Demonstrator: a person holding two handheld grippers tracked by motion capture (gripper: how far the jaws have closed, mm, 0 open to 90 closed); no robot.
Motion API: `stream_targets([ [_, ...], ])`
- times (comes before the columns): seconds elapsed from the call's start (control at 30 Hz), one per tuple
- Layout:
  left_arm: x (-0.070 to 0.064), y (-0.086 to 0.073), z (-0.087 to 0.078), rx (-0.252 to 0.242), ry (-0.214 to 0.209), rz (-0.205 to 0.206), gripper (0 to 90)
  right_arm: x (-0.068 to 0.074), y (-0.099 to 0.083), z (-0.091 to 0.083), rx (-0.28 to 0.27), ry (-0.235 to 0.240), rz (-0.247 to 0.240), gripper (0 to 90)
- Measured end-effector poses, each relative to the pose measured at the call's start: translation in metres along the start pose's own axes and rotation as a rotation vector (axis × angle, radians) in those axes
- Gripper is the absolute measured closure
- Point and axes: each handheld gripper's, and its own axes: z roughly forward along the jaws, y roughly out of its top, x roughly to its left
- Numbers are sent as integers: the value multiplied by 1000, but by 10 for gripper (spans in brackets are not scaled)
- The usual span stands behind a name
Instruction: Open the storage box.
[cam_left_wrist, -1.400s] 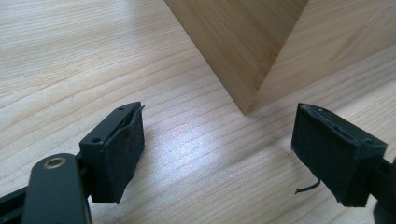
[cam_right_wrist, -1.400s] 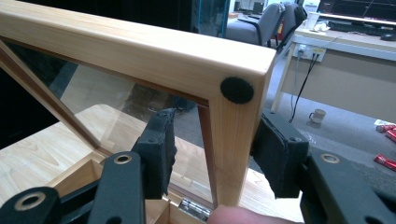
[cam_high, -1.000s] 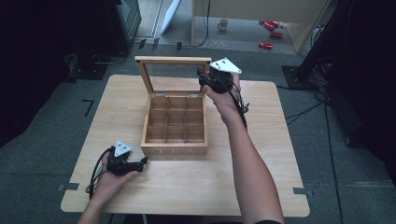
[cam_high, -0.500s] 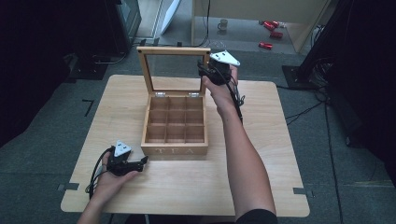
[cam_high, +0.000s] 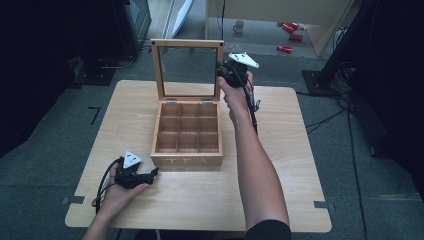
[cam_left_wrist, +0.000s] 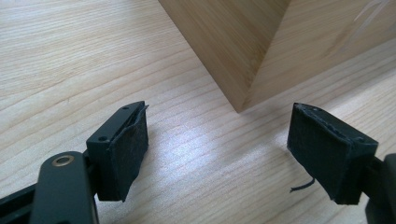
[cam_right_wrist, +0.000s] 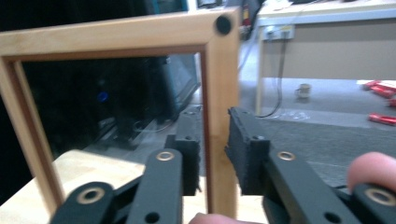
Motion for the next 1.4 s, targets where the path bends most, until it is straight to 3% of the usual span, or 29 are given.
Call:
stream_targets([
  [0.17, 0, 0, 0, 1, 2, 3, 213, 5, -7, 11, 46, -40, -38, 700],
  [0.5, 1, 0, 0, 0, 0, 0, 214, -2, -25, 37, 155, -113, -41, 614],
  [0.7, 1, 0, 0, 1, -3, 1, 214, -5, -35, 42, 185, -99, -22, 522],
  [0.9, 1, 0, 0, 0, 0, 2, 214, -10, -42, 28, 206, -83, -23, 383],
  [1.17, 0, 0, 0, 1, 1, 2, 214, -22, -59, -10, 231, -40, -4, 198],
  [1.4, -1, 0, 0, 3, 5, 6, 214, -35, -79, -46, 264, -18, -49, 144],
])
